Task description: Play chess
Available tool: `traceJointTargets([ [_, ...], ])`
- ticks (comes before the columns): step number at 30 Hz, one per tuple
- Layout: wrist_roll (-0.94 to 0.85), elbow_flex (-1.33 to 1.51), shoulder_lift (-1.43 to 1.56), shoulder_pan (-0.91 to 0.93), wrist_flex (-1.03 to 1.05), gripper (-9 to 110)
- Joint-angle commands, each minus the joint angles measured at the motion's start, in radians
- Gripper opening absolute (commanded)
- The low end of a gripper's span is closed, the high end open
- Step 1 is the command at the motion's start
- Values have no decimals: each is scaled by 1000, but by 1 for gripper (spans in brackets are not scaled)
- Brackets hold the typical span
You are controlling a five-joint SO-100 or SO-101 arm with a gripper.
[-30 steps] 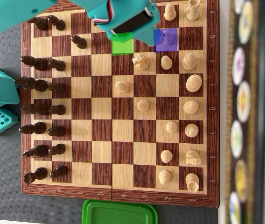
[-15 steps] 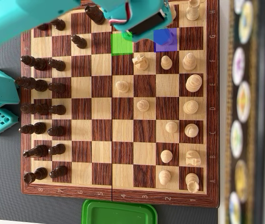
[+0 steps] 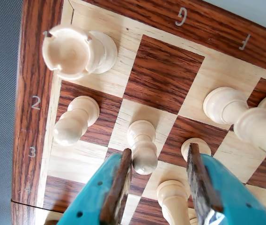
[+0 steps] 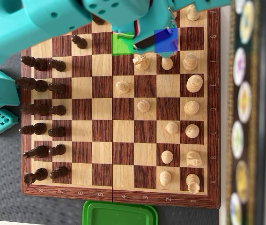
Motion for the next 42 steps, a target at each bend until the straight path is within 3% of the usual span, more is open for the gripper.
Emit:
traceJointTargets([
  [1, -5, -69, -6, 8, -11, 18],
  [18, -5, -74, -21, 14, -8, 18],
  [30, -31, -74, -25, 15, -8, 8],
  [42, -32, -74, -17, 15, -11, 8],
])
